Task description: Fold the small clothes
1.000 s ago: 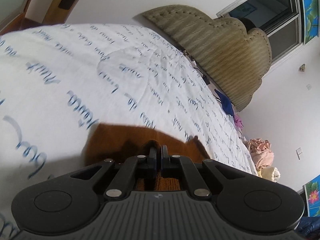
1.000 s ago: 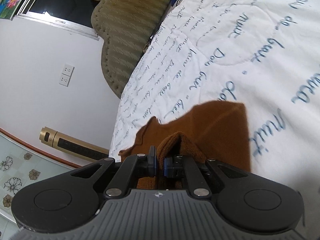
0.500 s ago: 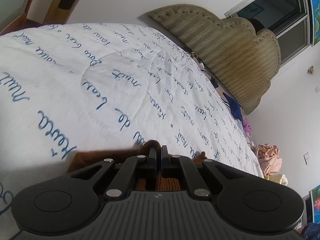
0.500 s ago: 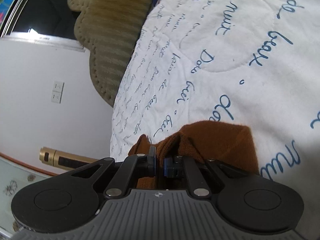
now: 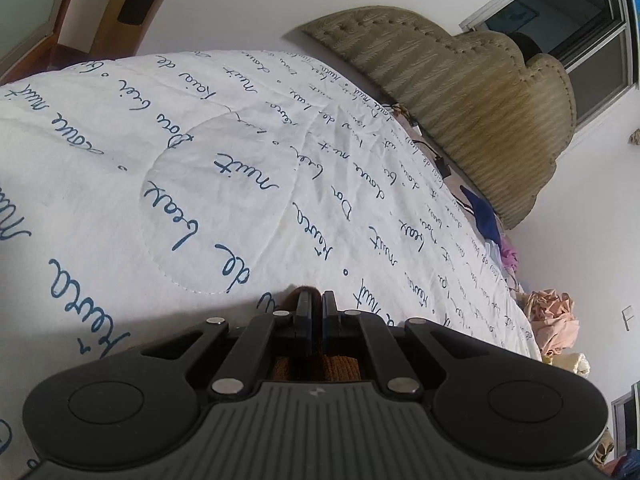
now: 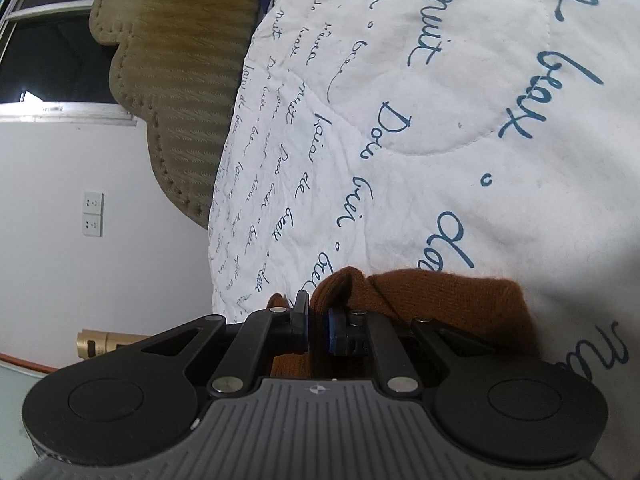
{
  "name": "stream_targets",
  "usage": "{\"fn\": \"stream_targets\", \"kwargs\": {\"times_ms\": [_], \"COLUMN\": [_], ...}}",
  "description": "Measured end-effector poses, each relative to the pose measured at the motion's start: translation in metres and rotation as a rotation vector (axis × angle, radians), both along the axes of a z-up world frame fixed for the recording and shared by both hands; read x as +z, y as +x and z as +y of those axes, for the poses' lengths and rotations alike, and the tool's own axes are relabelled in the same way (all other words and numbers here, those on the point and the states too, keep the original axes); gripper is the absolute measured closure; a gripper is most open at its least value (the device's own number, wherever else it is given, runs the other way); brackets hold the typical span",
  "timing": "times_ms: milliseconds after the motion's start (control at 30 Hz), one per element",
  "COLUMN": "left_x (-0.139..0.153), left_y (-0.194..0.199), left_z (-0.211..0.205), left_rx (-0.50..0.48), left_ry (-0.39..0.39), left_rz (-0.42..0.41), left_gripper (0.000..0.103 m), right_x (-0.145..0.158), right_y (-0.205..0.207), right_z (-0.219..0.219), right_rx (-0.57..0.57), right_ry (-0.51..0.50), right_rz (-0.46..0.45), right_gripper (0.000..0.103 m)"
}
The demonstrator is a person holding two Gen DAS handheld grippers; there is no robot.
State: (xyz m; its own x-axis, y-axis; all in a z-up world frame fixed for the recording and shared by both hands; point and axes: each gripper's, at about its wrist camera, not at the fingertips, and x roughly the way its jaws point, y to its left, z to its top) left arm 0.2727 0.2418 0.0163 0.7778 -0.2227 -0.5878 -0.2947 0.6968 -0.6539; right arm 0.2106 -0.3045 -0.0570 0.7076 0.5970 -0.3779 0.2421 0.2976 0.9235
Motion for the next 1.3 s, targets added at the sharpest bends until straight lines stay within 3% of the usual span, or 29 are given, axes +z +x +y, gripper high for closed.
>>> {"fn": "stream_targets", "kwargs": {"times_ms": [100, 200, 300, 400, 433, 467, 500, 600, 700, 800, 900, 1100, 1200, 1300], "left_x": [0.000, -0.004, -0.002, 0.003, 0.005, 0.006, 0.008, 0.016, 0.021, 0.021, 0.013, -0.001, -0.005, -0.009], "left_y": [-0.005, -0.008, -0.012, -0.023, -0.028, -0.034, -0.041, -0.063, -0.087, -0.105, -0.115, -0.123, -0.121, -0.120], "left_z": [0.007, 0.019, 0.021, 0.014, 0.011, 0.007, 0.002, -0.019, -0.044, -0.068, -0.084, -0.091, -0.093, -0.096], "left_rx": [0.013, 0.055, 0.063, 0.030, 0.015, -0.004, -0.021, -0.090, -0.158, -0.217, -0.254, -0.255, -0.264, -0.263], "left_ry": [-0.040, -0.103, -0.049, 0.004, 0.008, 0.013, 0.026, 0.084, 0.156, 0.252, 0.320, 0.347, 0.360, 0.377], "left_rz": [0.006, 0.011, 0.007, -0.013, -0.021, -0.036, -0.046, -0.101, -0.167, -0.202, -0.205, -0.213, -0.204, -0.192], "left_gripper": [0.099, 0.098, 0.098, 0.098, 0.098, 0.098, 0.098, 0.098, 0.098, 0.098, 0.098, 0.098, 0.098, 0.098], "right_x": [-0.001, 0.002, -0.009, -0.013, -0.007, 0.003, 0.017, 0.061, 0.087, 0.100, 0.105, 0.101, 0.095, 0.090], "right_y": [-0.002, -0.002, -0.001, -0.001, -0.002, -0.005, -0.005, 0.005, 0.025, 0.043, 0.052, 0.073, 0.062, 0.055], "right_z": [-0.006, -0.008, -0.016, -0.022, -0.024, -0.023, -0.020, 0.010, 0.060, 0.120, 0.171, 0.218, 0.226, 0.228], "right_rx": [-0.004, 0.001, -0.053, -0.088, -0.088, -0.087, -0.059, 0.165, 0.433, 0.703, 0.901, 1.162, 1.274, 1.307], "right_ry": [0.061, 0.056, 0.166, 0.177, 0.173, 0.138, 0.078, -0.121, -0.336, -0.572, -0.779, -0.898, -0.981, -1.024], "right_rz": [-0.016, -0.026, 0.003, 0.038, 0.021, -0.015, -0.061, -0.201, -0.273, -0.345, -0.427, -0.465, -0.497, -0.506], "right_gripper": [0.085, 0.085, 0.085, 0.073, 0.058, 0.046, 0.045, 0.045, 0.045, 0.045, 0.045, 0.049, 0.049, 0.059]}}
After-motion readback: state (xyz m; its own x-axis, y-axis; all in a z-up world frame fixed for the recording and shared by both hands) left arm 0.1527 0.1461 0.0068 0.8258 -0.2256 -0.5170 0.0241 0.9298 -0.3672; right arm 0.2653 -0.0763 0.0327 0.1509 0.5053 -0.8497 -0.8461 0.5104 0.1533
